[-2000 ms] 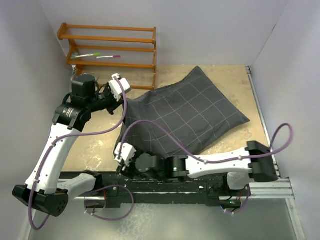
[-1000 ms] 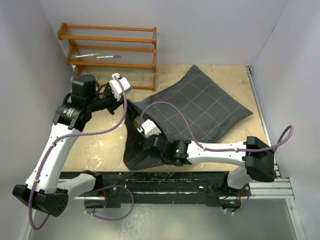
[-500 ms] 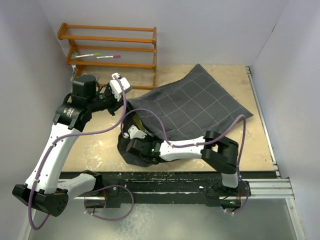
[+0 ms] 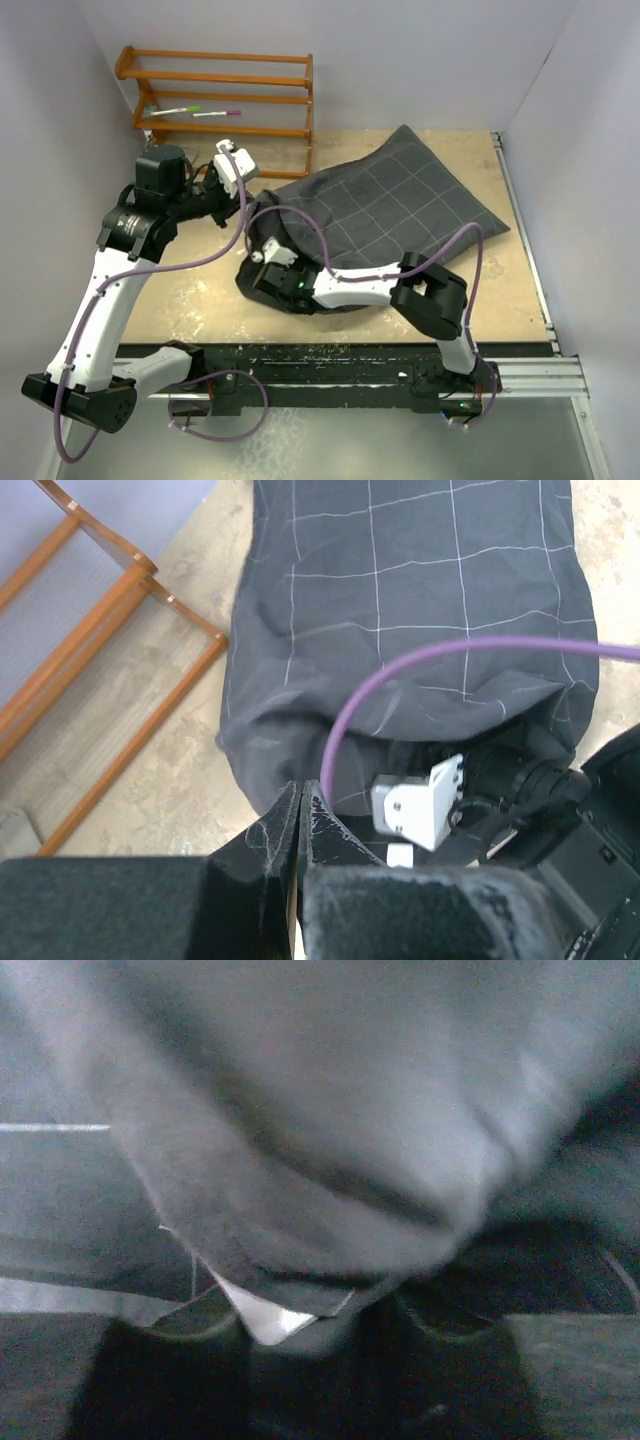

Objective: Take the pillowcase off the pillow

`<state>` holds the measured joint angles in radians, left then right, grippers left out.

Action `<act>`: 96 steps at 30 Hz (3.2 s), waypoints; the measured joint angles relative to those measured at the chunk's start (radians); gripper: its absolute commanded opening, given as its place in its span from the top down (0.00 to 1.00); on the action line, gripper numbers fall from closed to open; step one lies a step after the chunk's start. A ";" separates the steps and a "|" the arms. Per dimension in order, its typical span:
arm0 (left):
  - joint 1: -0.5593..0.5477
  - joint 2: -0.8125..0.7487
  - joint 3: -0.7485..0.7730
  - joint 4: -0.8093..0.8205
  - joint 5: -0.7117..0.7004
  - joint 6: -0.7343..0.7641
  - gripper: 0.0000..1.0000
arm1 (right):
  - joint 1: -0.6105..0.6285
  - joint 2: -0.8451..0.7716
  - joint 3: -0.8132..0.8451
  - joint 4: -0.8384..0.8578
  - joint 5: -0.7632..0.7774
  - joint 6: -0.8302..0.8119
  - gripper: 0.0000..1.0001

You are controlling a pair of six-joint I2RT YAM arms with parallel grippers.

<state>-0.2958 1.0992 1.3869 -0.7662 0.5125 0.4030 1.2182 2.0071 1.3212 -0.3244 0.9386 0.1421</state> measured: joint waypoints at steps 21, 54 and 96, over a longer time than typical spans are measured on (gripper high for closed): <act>0.001 -0.112 -0.030 0.092 -0.005 0.069 0.16 | -0.099 -0.645 -0.013 0.118 -0.516 -0.176 1.00; -0.013 -0.167 -0.072 0.413 -0.268 0.215 1.00 | -0.143 -0.742 0.142 0.066 -0.904 -0.194 1.00; 0.322 0.123 0.169 0.129 0.455 -0.580 1.00 | -0.143 -1.017 0.055 0.151 -0.883 -0.145 1.00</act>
<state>0.0261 1.2224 1.5558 -0.6369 0.9676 -0.1772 1.0752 0.9897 1.3766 -0.1730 0.0551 -0.0029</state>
